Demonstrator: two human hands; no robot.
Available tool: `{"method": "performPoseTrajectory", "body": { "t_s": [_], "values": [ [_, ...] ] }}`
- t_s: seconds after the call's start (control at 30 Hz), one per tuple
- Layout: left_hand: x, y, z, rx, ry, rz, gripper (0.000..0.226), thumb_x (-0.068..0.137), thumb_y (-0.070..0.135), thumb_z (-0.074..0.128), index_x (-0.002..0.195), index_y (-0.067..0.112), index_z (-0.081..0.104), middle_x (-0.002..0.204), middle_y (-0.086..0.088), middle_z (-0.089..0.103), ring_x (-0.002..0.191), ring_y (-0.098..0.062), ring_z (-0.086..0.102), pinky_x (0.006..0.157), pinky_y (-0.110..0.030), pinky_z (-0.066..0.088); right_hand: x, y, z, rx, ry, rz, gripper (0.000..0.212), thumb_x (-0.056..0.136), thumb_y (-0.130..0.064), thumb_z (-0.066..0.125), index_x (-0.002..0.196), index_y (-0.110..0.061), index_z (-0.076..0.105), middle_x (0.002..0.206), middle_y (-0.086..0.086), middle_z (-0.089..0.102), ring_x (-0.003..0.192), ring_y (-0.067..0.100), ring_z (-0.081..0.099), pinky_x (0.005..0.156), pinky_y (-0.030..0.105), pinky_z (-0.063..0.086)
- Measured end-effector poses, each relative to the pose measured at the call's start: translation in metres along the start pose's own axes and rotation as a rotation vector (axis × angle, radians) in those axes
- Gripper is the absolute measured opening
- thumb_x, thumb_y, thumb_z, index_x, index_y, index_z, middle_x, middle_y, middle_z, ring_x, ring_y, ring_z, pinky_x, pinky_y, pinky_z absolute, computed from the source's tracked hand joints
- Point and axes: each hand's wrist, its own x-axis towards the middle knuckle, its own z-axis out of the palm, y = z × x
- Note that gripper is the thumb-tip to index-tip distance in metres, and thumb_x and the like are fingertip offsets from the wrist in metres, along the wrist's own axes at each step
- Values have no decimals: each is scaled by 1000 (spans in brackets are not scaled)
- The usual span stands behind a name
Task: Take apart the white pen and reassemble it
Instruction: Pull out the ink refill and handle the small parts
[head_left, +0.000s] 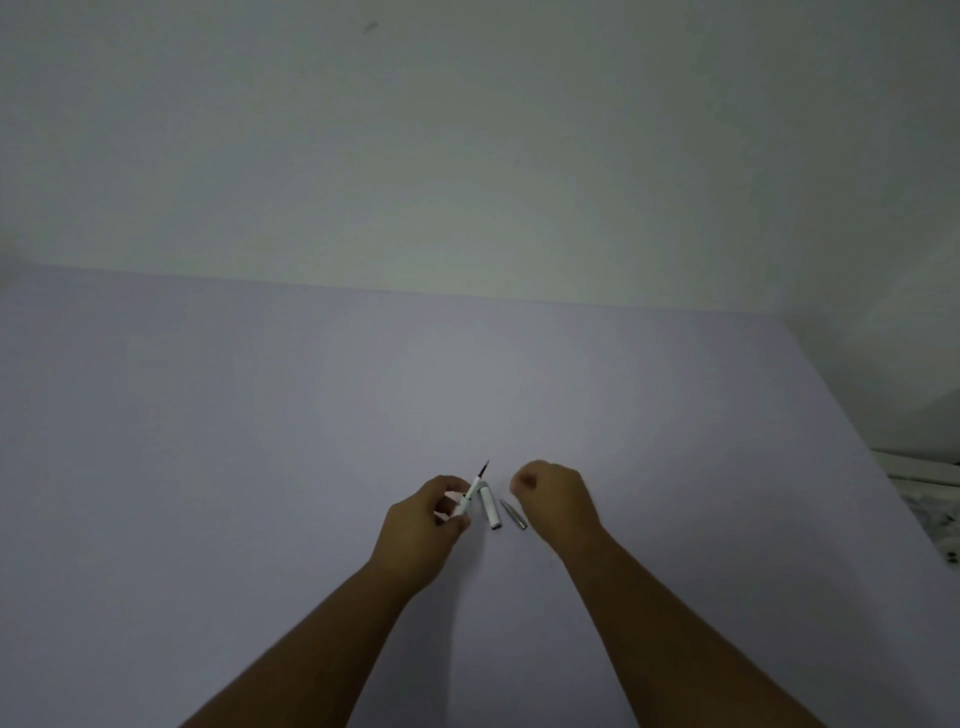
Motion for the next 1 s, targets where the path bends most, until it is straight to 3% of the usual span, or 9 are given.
{"method": "performPoseTrajectory", "body": {
  "t_s": [0.13, 0.37, 0.43, 0.5, 0.6, 0.67, 0.77, 1.0],
  "values": [
    [2, -6, -2, 15, -1, -2, 27, 84, 20, 63, 108, 34, 61, 75, 18, 57, 68, -2, 56, 55, -5, 34, -1, 5, 15, -382, -87, -104, 25, 91, -29, 52, 96, -8, 65, 103, 13, 67, 97, 30, 61, 76, 34, 51],
    [1, -9, -4, 11, -5, -13, 28, 85, 21, 63, 110, 33, 62, 74, 20, 54, 67, 1, 54, 55, -6, 35, -1, 5, 24, -427, -57, -94, 24, 91, -20, 46, 97, -4, 63, 105, 15, 66, 100, 31, 60, 77, 34, 50],
    [0, -9, -5, 13, -8, -12, 28, 85, 21, 63, 109, 34, 62, 74, 20, 54, 67, 1, 54, 55, -6, 35, -2, 0, 20, -265, 25, -26, 23, 88, -24, 50, 92, -6, 64, 98, 14, 67, 94, 30, 61, 75, 35, 50],
    [-2, -8, -5, 19, -11, -11, 27, 84, 21, 63, 108, 34, 62, 75, 18, 55, 66, 0, 54, 55, -7, 35, -2, -7, 11, 64, 96, 68, 18, 85, -25, 55, 90, -10, 65, 88, 8, 68, 85, 25, 62, 73, 34, 49],
    [-4, -4, -5, 27, -15, -6, 26, 85, 21, 63, 108, 33, 63, 78, 12, 58, 68, -3, 54, 54, -9, 37, -3, -20, -2, 595, 75, 138, 10, 84, -20, 59, 84, -17, 68, 70, -6, 62, 60, 11, 52, 60, 25, 42],
    [-5, -1, -5, 25, -19, -1, 25, 85, 21, 63, 108, 32, 63, 79, 11, 58, 68, -4, 54, 54, -10, 37, -6, -26, -10, 846, 55, 175, 9, 85, -20, 61, 84, -15, 69, 71, -5, 62, 57, 8, 47, 60, 24, 40],
    [-8, 4, -3, 36, -20, 13, 25, 85, 20, 64, 108, 31, 63, 80, 9, 58, 69, -6, 54, 54, -9, 36, -12, -30, -17, 967, 47, 202, 17, 84, -21, 64, 96, -9, 68, 78, 1, 63, 62, 11, 47, 61, 26, 43],
    [-19, 13, -2, 50, -19, 30, 26, 85, 20, 64, 109, 30, 63, 84, 6, 60, 68, -5, 53, 53, -9, 36, -28, -31, -25, 980, 28, 150, 10, 81, -14, 67, 90, -10, 68, 82, 3, 66, 62, 10, 49, 65, 26, 44]
  ]
}}
